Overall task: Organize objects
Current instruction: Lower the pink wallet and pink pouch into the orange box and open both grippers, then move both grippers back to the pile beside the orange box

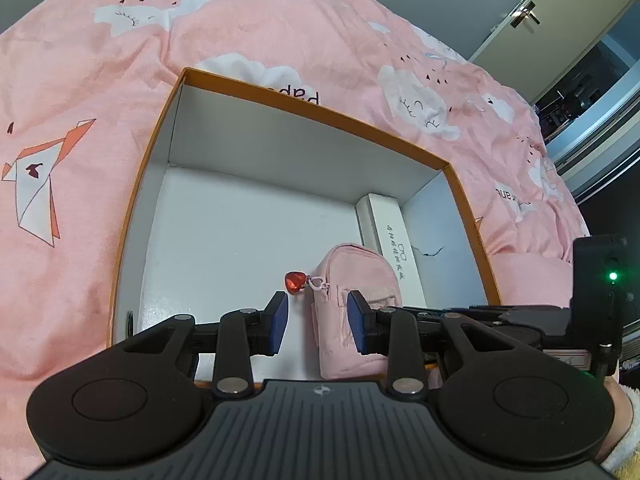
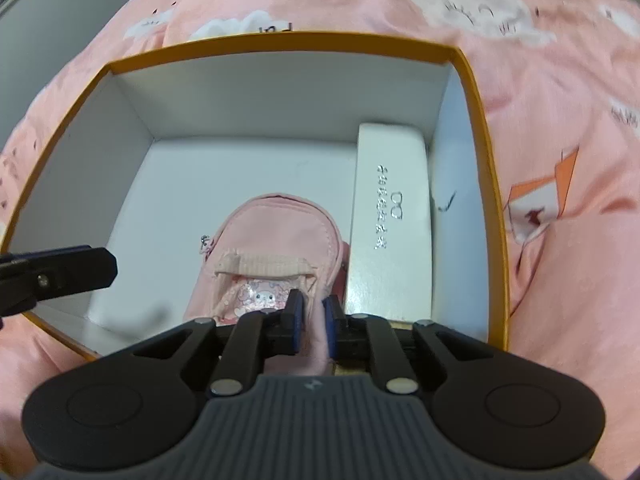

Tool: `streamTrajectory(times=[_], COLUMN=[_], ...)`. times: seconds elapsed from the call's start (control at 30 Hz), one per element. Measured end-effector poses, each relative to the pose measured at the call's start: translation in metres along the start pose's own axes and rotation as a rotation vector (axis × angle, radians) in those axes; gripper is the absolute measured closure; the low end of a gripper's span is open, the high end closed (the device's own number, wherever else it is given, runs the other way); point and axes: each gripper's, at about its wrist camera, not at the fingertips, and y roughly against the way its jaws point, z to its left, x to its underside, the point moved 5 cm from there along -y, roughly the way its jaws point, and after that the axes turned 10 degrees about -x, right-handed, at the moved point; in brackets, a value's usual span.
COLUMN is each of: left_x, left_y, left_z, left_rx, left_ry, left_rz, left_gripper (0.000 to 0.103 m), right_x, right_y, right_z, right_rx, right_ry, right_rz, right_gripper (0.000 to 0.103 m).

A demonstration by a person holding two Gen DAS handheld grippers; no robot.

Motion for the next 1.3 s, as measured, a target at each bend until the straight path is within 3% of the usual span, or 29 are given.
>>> streamTrajectory(times=[0.1,0.17,0.23,0.4,0.57,0.77,0.93,1.1,1.2,1.27,1.3], left_x=[0.003,0.005,0.009,0.025,0.053,0.097,0.132,0.154,0.161,0.164,0.165], left_y=[0.011,0.022,0.033,0.057,0.075,0.079,0.078,0.079,0.082,0.085,0.086], left_z=[-0.001,-0.002,-0.003,-0.003,-0.003,-0.008,-0.012,-0.009,-0.007,-0.008,-0.007], left_rx=[0.006,0.012,0.019,0.021,0.049,0.063,0.019,-0.047,-0.052,-0.088,-0.112], left_ry=[-0.010,-0.023,-0.036,-0.054,-0.088,-0.111,-0.153,-0.160,-0.153,-0.164,-0.170], left_rz=[-0.025,-0.055,-0.082,-0.105,-0.072,0.013,0.070,0.075,0.073,0.061,0.053], left_gripper=[0.067,0.067,0.067,0.067,0.067,0.068,0.068,0.068,0.068,0.068,0.068], right_x=[-0.001,-0.001,0.001,0.016,0.049,0.107,0.150,0.181,0.193,0.198,0.199], right_y=[0.006,0.015,0.027,0.071,0.113,0.115,0.099,0.081,0.074,0.073,0.073], right_z=[0.004,0.006,0.011,0.028,0.038,0.039,0.046,0.056,0.063,0.070,0.073], right_rx=[0.027,0.017,0.017,0.033,0.015,-0.119,-0.197,-0.273,-0.280,-0.276,-0.270], right_ry=[0.034,0.040,0.056,0.113,0.117,0.010,-0.040,-0.078,-0.072,-0.041,-0.020], right_rz=[-0.024,-0.056,-0.095,-0.220,-0.319,-0.251,-0.141,-0.031,0.008,0.032,0.042], right_gripper=[0.085,0.070,0.062,0.062,0.062,0.062,0.062,0.062,0.054,0.042,0.042])
